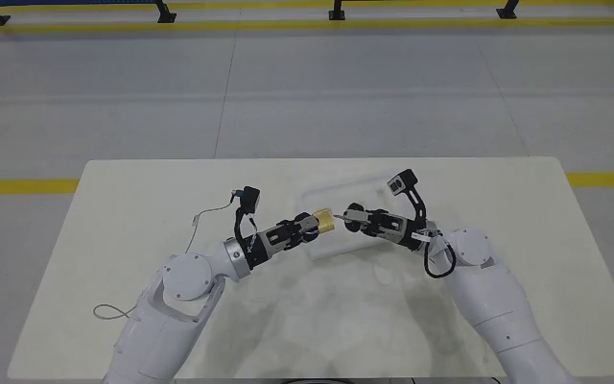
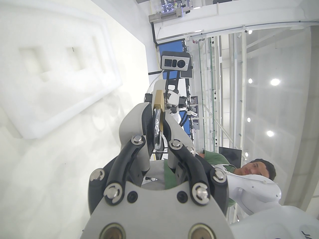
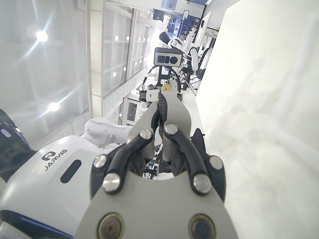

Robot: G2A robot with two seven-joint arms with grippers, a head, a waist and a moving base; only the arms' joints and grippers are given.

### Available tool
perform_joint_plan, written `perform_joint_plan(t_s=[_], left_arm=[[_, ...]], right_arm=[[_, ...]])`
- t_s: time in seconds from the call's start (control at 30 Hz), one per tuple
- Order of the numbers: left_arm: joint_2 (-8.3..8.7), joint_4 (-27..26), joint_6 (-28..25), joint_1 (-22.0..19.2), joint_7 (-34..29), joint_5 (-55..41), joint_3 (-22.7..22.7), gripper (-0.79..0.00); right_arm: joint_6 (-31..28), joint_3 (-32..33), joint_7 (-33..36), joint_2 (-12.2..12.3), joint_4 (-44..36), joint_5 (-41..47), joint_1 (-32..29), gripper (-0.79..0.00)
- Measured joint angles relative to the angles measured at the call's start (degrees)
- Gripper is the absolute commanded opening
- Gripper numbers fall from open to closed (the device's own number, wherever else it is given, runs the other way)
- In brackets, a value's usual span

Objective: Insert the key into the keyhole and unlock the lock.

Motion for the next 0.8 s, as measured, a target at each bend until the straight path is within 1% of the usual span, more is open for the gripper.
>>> perform_joint_plan(t_s=[0.33,0.67,0.8], left_arm=[[0.11,0.0,-0.01,-0.19,-0.05,0.64,-0.09,-0.785],[1.29,1.08,3.91,-3.73,-11.41,1.38,-2.0,-0.785],[1.44,1.35,4.6,-5.44,-13.06,0.89,-1.68,-0.785]], right_arm=[[-0.28,2.46,0.76,0.63,0.15,0.28,-0.94,-0.785],[-0.7,6.44,3.32,1.83,-0.73,-1.05,-3.23,-0.785],[-0.97,7.33,4.64,2.28,-1.89,-3.09,-3.97,-0.785]])
